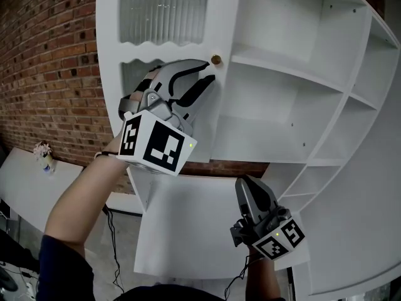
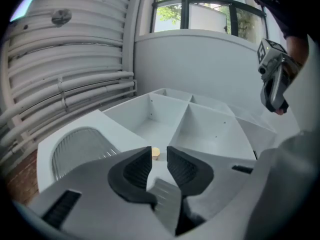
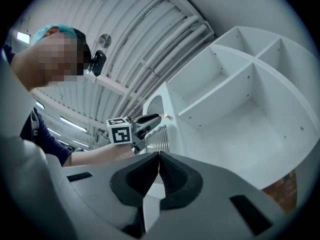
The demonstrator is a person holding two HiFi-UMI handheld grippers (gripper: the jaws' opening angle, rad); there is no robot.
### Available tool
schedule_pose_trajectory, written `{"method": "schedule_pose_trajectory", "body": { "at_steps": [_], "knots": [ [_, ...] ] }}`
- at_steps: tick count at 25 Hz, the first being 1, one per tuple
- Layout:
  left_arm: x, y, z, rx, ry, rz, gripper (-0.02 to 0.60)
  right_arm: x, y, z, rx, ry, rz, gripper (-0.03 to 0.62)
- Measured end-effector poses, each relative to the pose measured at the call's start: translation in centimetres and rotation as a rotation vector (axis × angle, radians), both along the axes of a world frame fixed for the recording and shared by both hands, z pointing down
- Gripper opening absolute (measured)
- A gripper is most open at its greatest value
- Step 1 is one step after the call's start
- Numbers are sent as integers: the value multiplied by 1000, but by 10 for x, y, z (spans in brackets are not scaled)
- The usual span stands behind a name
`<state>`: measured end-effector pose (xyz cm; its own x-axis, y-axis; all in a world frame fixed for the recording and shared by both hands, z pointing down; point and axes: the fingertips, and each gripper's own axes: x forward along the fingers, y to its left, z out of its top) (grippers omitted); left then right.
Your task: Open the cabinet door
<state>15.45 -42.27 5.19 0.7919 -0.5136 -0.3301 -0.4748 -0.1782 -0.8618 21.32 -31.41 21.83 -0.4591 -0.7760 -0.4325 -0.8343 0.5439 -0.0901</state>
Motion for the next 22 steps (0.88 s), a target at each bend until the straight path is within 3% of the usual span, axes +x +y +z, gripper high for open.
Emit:
{"method": "schedule_pose_trajectory", "body": {
  "at_steps": [12,22],
  "knots": [
    [26,-29,-16,58,-192,-156,121,15,5,6,0,-35,-3,26],
    [28,-39,-14,38,-216,-198,93,23,6,11,-7,-52,-2,26]
  ]
}}
